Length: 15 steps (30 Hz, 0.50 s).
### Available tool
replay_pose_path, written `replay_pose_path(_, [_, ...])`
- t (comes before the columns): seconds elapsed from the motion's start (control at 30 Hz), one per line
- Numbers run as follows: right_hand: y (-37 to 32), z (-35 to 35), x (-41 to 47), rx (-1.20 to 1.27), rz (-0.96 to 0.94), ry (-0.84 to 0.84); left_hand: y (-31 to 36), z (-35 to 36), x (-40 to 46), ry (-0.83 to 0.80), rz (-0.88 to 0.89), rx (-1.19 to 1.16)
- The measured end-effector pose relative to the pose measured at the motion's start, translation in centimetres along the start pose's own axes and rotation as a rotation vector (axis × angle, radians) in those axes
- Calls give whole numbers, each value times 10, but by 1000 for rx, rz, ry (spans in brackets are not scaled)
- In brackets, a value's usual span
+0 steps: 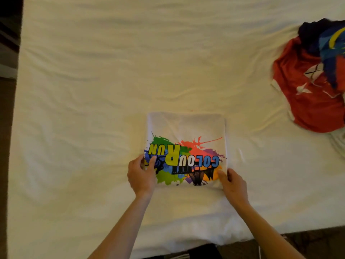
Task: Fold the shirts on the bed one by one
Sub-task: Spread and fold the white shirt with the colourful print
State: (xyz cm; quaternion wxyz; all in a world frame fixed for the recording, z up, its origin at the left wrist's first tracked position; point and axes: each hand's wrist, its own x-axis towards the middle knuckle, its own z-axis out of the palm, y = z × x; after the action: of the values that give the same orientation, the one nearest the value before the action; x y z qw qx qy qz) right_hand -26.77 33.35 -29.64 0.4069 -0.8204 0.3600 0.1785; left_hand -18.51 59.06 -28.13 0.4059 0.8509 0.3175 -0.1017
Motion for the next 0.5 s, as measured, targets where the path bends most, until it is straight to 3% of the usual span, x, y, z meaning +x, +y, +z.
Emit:
replay_pose_path(0.13, [1, 8, -3, -35, -20, 38, 8, 1, 16, 70, -43, 27])
replay_pose_path(0.3, [2, 6, 1, -30, -15, 19, 6, -1, 24, 73, 34, 73])
replay_pose_path(0.4, [2, 4, 0, -22, -15, 11, 7, -4, 27, 34, 110, 12])
replay_pose_path(0.5, [2, 3, 0, -25, -13, 9, 0, -6, 26, -2, 107, 97])
